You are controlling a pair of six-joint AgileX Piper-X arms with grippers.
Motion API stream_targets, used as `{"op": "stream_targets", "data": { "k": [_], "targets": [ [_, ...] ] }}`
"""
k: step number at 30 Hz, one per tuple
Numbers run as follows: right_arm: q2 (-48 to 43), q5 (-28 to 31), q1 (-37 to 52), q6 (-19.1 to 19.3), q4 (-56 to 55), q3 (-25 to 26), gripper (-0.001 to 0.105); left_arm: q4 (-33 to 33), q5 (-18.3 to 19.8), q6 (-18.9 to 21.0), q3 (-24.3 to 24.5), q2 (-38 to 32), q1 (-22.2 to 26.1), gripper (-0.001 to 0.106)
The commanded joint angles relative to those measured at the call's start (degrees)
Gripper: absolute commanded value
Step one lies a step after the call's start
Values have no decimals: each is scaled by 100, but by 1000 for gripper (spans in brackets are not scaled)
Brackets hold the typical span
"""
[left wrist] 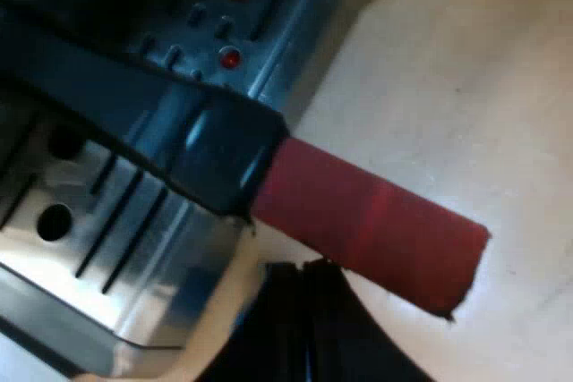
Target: Put the handle in the coffee machine
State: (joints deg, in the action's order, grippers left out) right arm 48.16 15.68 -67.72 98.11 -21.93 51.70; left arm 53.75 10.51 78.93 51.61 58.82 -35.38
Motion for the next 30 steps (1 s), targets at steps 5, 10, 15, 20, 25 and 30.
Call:
{"op": "stream_targets", "data": {
  "k": [5, 10, 15, 20, 25, 30],
  "targets": [
    [-60, -59, 12, 10, 23, 67, 81, 427, 401, -137, 70, -129, 587, 0],
    [-60, -100, 12, 10, -3, 67, 81, 658, 401, -135, 71, -581, 945, 0],
    [-60, -100, 12, 10, -46, 67, 81, 684, 401, -117, 71, -1071, 1220, 0],
    [-60, -100, 12, 10, -107, 67, 81, 686, 401, -34, 71, -1586, 1515, 0],
    [-60, -100, 12, 10, -308, 67, 81, 637, 401, -20, 71, -2231, 1859, 0],
    [-60, -100, 12, 10, -327, 67, 81, 637, 480, 429, 71, -2575, 2089, 0]
  ]
}}
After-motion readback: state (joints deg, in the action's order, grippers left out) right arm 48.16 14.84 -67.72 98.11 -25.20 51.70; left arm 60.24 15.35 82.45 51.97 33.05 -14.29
